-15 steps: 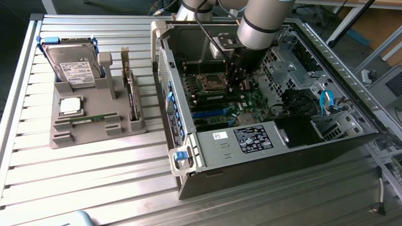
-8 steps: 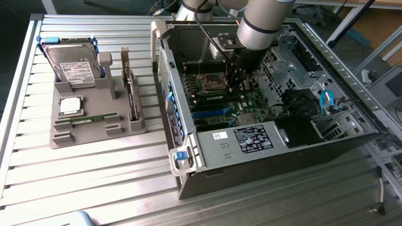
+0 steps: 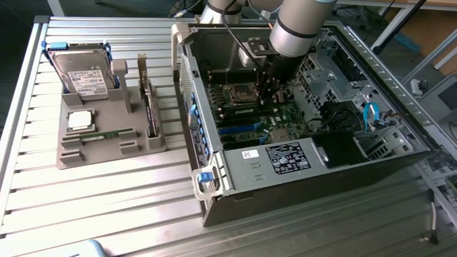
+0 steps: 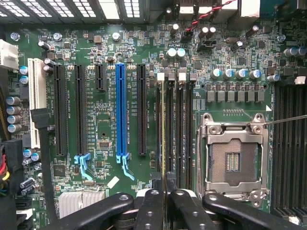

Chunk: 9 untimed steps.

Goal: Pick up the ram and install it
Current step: 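Insert the ram into the slot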

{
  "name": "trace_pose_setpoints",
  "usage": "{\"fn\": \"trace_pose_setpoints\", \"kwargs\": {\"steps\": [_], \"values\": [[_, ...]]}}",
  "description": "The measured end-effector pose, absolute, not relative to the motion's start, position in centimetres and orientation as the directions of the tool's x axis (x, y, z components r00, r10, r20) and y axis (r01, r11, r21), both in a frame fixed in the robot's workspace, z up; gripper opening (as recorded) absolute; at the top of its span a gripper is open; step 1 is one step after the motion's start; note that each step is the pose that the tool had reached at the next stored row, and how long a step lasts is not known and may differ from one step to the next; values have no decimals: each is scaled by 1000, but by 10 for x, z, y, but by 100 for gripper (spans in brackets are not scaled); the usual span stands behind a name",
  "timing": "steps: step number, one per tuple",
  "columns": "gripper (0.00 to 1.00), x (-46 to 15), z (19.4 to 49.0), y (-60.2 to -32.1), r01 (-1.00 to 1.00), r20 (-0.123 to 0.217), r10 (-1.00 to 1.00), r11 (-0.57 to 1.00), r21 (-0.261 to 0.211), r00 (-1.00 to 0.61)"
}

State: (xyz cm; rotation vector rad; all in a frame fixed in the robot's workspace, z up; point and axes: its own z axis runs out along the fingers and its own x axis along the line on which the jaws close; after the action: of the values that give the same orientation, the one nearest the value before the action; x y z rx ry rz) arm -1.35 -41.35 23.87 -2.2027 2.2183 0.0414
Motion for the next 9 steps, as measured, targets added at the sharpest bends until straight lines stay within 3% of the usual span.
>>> {"fn": "trace_pose_setpoints", "kwargs": {"steps": [9], "values": [[12, -12, 241, -414, -1000, -30, -1000, 7, 25, -8]]}}
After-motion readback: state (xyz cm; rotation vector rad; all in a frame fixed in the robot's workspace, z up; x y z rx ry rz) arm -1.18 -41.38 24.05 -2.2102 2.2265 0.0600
